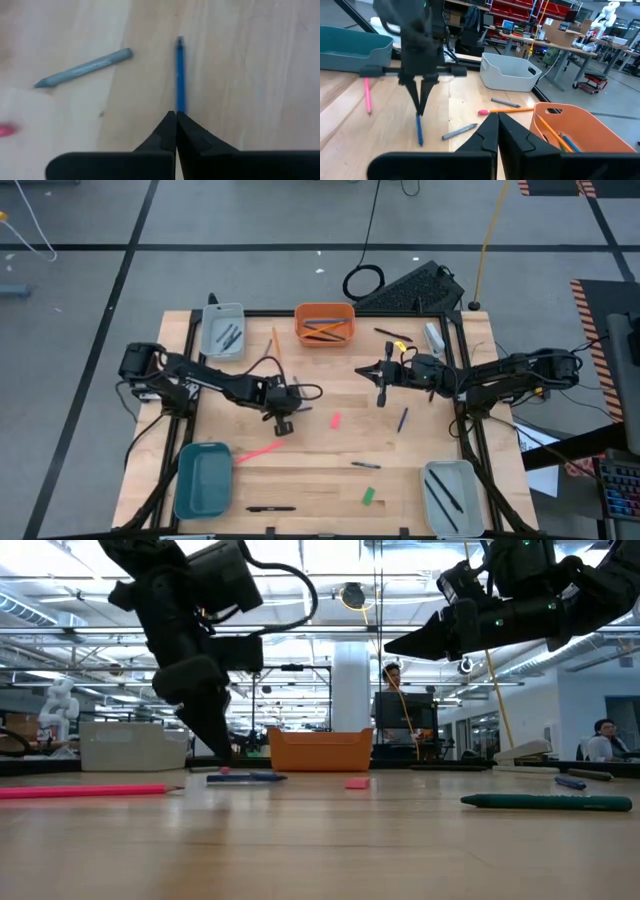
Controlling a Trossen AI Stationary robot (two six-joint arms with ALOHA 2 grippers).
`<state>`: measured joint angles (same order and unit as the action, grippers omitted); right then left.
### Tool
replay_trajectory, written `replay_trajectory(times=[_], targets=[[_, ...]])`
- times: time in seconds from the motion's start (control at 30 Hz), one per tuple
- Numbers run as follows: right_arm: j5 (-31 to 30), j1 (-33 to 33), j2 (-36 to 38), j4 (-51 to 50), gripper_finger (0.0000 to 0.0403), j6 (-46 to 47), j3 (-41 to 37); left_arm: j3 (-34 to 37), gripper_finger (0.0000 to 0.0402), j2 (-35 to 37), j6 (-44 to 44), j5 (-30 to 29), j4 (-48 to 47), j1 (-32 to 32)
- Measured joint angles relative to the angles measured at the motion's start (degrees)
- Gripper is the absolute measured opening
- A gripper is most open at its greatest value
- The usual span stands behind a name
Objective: Sort crayons/erasers/pens/pencils in bins
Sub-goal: Put the blue crayon into the top gray bin
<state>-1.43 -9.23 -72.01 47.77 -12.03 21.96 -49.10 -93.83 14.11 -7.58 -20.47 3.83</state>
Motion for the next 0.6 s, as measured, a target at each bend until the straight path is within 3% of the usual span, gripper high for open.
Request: replay_trajectory(times=[0.27, 0.37, 0.6], targets=[[0.0, 0.0, 0.0, 0.1, 0.0, 0.3, 0.0, -0.1, 0.0011, 1.5, 0.7, 2.3, -1.9, -0.8], [0.0, 0.0, 0.0, 0.0, 0.0, 0.3, 0.0, -0.1, 0.0047, 0.5, 1.0, 5.7, -1.2, -0.3], [0.0, 0.0, 0.0, -0.3, 0.0, 0.4, 0.0, -0.2, 0.0143, -1.5, 1.7, 6.1, -0.2, 3.0]])
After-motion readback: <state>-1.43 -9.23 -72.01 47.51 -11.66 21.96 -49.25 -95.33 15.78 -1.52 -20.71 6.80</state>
